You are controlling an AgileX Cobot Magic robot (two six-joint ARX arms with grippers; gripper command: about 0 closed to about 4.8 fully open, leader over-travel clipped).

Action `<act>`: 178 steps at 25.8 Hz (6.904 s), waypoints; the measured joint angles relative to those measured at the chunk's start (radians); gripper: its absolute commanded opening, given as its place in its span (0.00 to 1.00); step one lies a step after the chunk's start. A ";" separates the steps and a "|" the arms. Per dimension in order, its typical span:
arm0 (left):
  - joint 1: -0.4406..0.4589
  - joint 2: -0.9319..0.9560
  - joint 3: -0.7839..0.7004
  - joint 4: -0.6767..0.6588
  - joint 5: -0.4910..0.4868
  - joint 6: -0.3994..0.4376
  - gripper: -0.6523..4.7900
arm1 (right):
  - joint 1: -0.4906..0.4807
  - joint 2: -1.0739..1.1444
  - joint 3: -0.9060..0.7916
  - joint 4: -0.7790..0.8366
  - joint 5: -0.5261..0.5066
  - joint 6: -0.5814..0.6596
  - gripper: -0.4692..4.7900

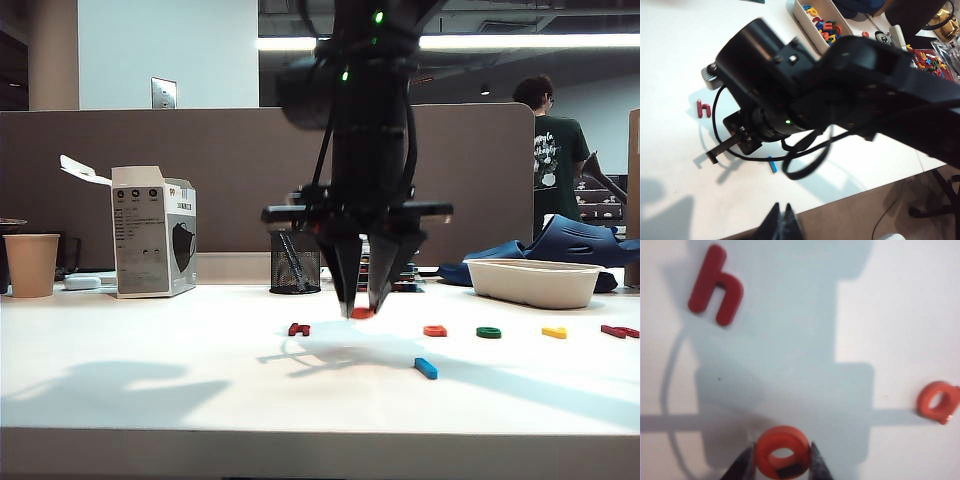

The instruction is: Select the appropriate letters from the row of letter magnets placed on the table to arrange into the word "love".

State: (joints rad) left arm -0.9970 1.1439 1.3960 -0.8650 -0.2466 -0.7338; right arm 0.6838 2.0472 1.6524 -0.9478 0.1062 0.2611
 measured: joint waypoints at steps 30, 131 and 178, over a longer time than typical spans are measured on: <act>0.000 0.000 0.000 -0.010 0.000 0.000 0.11 | -0.095 -0.290 -0.456 0.099 0.011 0.097 0.27; 0.000 0.000 0.000 -0.010 0.000 0.000 0.11 | -0.546 -0.149 -0.300 0.203 -0.301 -0.550 0.48; 0.000 0.000 0.000 -0.010 0.000 0.000 0.11 | -0.545 -0.126 -0.297 0.177 -0.238 -0.551 0.16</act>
State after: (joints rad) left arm -0.9970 1.1435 1.3960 -0.8749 -0.2470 -0.7338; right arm 0.1387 1.9209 1.3552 -0.7708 -0.1314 -0.2897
